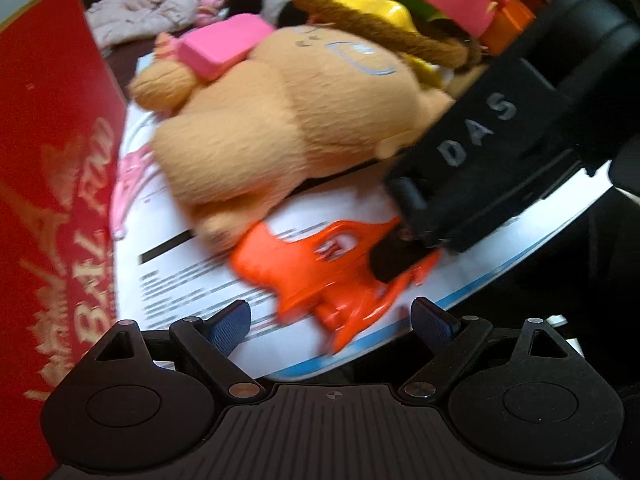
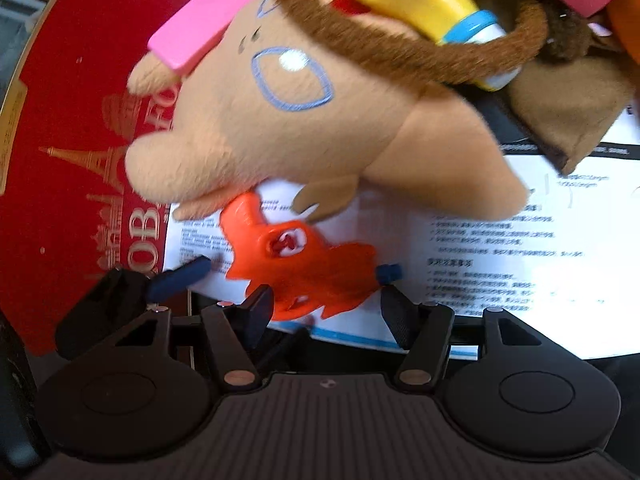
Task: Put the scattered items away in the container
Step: 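Lower both grippers toward the orange toy water gun beside the plush bear, then close both grippers on the orange toy water gun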
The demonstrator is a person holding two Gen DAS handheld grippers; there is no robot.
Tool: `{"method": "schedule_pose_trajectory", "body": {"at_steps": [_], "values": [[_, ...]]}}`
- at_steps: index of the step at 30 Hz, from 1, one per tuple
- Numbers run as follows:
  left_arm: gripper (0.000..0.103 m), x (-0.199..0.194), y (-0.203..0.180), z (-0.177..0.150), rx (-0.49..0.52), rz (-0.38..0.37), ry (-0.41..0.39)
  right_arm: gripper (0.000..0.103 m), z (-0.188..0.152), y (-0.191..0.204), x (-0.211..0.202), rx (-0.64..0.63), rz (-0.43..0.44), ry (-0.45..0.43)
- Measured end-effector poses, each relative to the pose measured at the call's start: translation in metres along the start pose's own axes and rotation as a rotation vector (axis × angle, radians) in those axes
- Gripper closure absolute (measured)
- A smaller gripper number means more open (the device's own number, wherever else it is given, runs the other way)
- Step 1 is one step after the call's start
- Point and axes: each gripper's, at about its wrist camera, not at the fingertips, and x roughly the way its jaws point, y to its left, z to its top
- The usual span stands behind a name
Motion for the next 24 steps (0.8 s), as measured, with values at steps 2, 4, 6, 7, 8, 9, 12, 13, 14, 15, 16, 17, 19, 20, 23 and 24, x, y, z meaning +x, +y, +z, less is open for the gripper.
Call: {"method": "schedule_pose_trajectory", "body": {"at_steps": [2, 4, 6, 7, 8, 9, 12, 13, 14, 15, 16, 17, 19, 20, 23, 24], "values": [[0.012, 0.002, -0.008, 0.005, 0.01, -0.017, 0.004, 0.038, 0.001, -0.004, -0.002, 0.014, -0.002, -0.008], [0.013, 0.002, -0.016, 0.01, 0.023, -0.038, -0.001, 0.038, 0.003, -0.008, -0.005, 0.026, -0.003, -0.017], [0.013, 0.001, -0.023, 0.014, 0.033, -0.062, -0.009, 0.037, 0.005, -0.012, -0.008, 0.037, -0.006, -0.029], [0.013, -0.001, -0.026, 0.016, 0.041, -0.068, -0.016, 0.037, 0.006, -0.013, -0.01, 0.039, -0.011, -0.037], [0.013, -0.002, -0.029, 0.019, 0.049, -0.077, -0.024, 0.037, 0.007, -0.015, -0.012, 0.04, -0.016, -0.045], [0.014, -0.004, -0.03, 0.021, 0.055, -0.089, -0.033, 0.037, 0.008, -0.016, -0.013, 0.043, -0.014, -0.052], [0.014, -0.013, -0.03, 0.025, 0.059, -0.133, -0.068, 0.037, 0.01, -0.021, -0.02, 0.055, -0.008, -0.075], [0.014, -0.015, -0.029, 0.024, 0.063, -0.125, -0.08, 0.037, 0.01, -0.022, -0.021, 0.052, -0.015, -0.084], [0.014, -0.018, -0.026, 0.024, 0.064, -0.108, -0.09, 0.037, 0.01, -0.023, -0.023, 0.048, -0.023, -0.093], [0.014, -0.02, -0.023, 0.023, 0.059, -0.096, -0.092, 0.037, 0.01, -0.024, -0.025, 0.046, -0.029, -0.099], [0.014, -0.022, -0.018, 0.022, 0.049, -0.088, -0.092, 0.037, 0.01, -0.026, -0.026, 0.048, -0.032, -0.103], [0.014, -0.024, -0.013, 0.02, 0.036, -0.078, -0.093, 0.037, 0.01, -0.028, -0.026, 0.051, -0.032, -0.105], [0.013, -0.024, -0.004, 0.018, 0.016, -0.05, -0.093, 0.037, 0.009, -0.031, -0.026, 0.055, -0.032, -0.105], [0.013, -0.023, -0.001, 0.018, 0.012, -0.034, -0.092, 0.037, 0.009, -0.032, -0.026, 0.055, -0.033, -0.103], [0.013, -0.022, 0.008, 0.02, 0.006, -0.014, -0.088, 0.038, 0.008, -0.03, -0.023, 0.052, -0.028, -0.096], [0.013, -0.021, 0.006, 0.021, 0.017, -0.017, -0.09, 0.039, 0.008, -0.029, -0.022, 0.05, -0.025, -0.094]]}}
